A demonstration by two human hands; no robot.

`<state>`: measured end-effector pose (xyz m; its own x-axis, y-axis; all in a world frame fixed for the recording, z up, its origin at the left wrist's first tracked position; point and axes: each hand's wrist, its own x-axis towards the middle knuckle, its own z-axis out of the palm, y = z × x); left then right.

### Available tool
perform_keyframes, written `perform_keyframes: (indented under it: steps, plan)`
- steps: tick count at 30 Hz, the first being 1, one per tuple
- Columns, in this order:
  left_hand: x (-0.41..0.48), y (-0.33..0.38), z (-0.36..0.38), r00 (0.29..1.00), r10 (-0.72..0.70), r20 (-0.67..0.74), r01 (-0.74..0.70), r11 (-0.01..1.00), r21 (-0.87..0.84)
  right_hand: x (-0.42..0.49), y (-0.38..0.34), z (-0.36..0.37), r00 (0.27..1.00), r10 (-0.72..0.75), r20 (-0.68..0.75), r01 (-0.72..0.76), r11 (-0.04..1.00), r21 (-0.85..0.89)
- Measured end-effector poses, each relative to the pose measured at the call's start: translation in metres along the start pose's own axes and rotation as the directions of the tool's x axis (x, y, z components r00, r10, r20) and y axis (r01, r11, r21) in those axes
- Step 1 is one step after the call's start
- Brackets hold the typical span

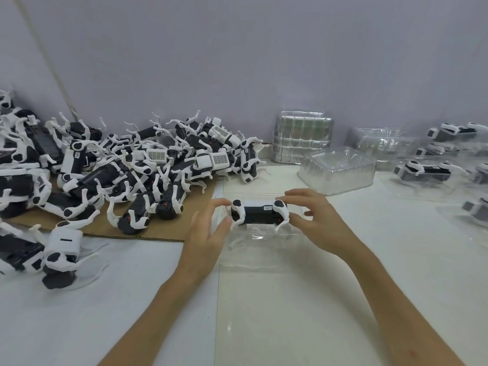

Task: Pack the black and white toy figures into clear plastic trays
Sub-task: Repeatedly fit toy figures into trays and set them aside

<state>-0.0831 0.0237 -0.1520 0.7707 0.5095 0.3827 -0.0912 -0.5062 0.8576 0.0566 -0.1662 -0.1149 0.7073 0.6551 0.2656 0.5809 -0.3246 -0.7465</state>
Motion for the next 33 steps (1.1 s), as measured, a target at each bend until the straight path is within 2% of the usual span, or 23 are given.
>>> perform_keyframes:
  steps: [2,4,6,8,10,13,16,20,26,33]
  plan:
    - [0.001,0.000,0.000,0.999,-0.021,-0.041,0.018,0.997,-0.073,0.001,-0.003,-0.003,0.997,0.081,-0.016,-0.077,0.981,0.175]
    - [0.004,-0.004,-0.001,0.990,-0.108,-0.091,0.099,0.990,-0.103,0.002,-0.002,-0.005,0.970,0.240,-0.039,-0.220,0.933,0.286]
    - [0.006,-0.008,-0.004,0.970,-0.240,-0.034,0.236,0.967,-0.097,0.003,0.004,-0.006,0.930,0.367,0.025,-0.364,0.912,0.189]
    - [0.006,-0.009,-0.004,0.961,-0.270,0.061,0.275,0.958,-0.081,0.003,0.007,-0.002,0.901,0.419,0.118,-0.429,0.900,0.082]
    - [0.004,-0.005,-0.003,0.979,-0.189,0.081,0.199,0.971,-0.135,0.001,0.004,0.001,0.916,0.368,0.161,-0.392,0.907,0.155]
    - [0.006,0.001,-0.005,0.995,-0.093,0.028,0.097,0.965,-0.244,-0.001,-0.003,-0.002,0.956,0.233,0.180,-0.284,0.890,0.357]
    - [0.005,0.005,-0.006,0.985,-0.171,-0.019,0.153,0.919,-0.364,0.000,-0.006,-0.002,0.982,0.124,0.140,-0.170,0.905,0.391]
    - [0.005,0.005,-0.006,0.963,-0.270,-0.008,0.235,0.852,-0.468,-0.001,-0.008,0.000,0.996,0.058,0.068,-0.080,0.921,0.380]
    - [0.003,0.004,-0.007,0.972,-0.228,-0.050,0.191,0.900,-0.393,-0.001,-0.007,0.004,1.000,-0.002,-0.013,0.007,0.916,0.401]
    - [0.001,0.008,-0.003,0.973,-0.177,-0.146,0.125,0.943,-0.310,-0.002,-0.005,0.011,0.961,-0.052,-0.271,0.131,0.950,0.284]
